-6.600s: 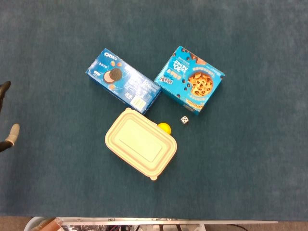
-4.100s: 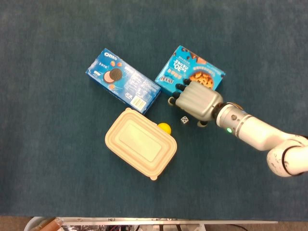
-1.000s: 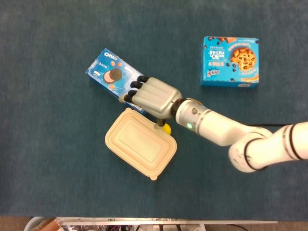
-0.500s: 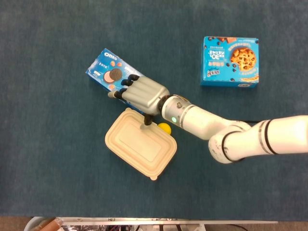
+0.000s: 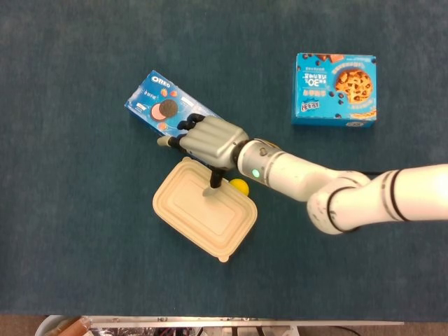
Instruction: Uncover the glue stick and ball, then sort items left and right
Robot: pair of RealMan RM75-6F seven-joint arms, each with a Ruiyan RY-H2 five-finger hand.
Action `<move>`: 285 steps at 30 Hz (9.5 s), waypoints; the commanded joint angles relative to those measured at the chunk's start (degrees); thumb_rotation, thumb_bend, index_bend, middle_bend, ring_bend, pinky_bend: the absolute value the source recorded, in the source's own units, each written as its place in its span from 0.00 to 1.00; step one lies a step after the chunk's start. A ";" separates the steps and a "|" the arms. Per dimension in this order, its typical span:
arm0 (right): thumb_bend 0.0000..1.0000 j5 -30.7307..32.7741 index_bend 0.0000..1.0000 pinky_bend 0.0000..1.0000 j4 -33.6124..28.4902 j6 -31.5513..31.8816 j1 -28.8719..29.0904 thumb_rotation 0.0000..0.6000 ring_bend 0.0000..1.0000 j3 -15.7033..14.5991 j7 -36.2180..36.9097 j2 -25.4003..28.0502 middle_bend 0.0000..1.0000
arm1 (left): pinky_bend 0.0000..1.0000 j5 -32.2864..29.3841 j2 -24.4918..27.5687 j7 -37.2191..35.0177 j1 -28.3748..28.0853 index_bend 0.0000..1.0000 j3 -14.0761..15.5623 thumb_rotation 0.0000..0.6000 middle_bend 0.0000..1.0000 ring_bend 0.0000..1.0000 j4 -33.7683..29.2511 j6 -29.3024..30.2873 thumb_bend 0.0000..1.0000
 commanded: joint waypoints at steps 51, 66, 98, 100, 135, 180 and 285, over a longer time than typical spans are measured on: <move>0.00 -12.43 0.06 0.05 -9.26 -1.37 -2.57 0.78 0.07 -4.71 7.16 6.73 0.29 | 0.04 -0.93 1.41 0.43 -0.53 0.26 -0.99 1.00 0.14 0.04 -1.92 -1.30 0.35; 0.00 -27.79 0.06 0.05 -23.01 2.56 -11.60 0.78 0.07 -5.42 10.21 21.13 0.30 | 0.04 -0.19 0.43 0.07 -0.77 0.26 -0.75 1.00 0.14 0.04 -1.24 -1.73 0.35; 0.89 -41.31 0.21 0.05 -14.88 -2.84 -10.04 0.78 0.06 0.58 13.90 5.21 0.27 | 0.04 0.37 0.80 0.68 0.79 0.26 -0.38 1.00 0.14 0.04 -2.08 0.42 0.34; 0.89 -40.30 0.21 0.05 -14.30 -3.33 -9.45 0.78 0.06 0.43 13.01 4.22 0.27 | 0.04 0.45 0.78 0.59 0.81 0.26 -0.34 1.00 0.14 0.04 -1.99 0.44 0.34; 0.88 -41.05 0.21 0.05 -24.55 0.57 -16.57 0.78 0.06 -13.04 10.12 21.33 0.31 | 0.04 1.55 -0.32 1.15 -1.02 0.25 -0.42 1.00 0.14 0.04 -1.89 -2.06 0.34; 0.82 -79.49 0.21 0.05 -25.77 10.16 -28.16 0.78 0.08 -21.06 36.79 36.30 0.31 | 0.04 1.95 -0.83 4.28 -2.18 0.25 0.15 1.00 0.14 0.04 -4.40 -3.05 0.34; 0.00 -67.20 0.00 0.00 -18.01 25.54 -64.97 0.80 0.00 -12.93 -36.13 20.19 0.00 | 0.04 2.90 -1.76 -4.93 -6.33 0.25 2.00 1.00 0.13 0.04 2.13 -8.06 0.34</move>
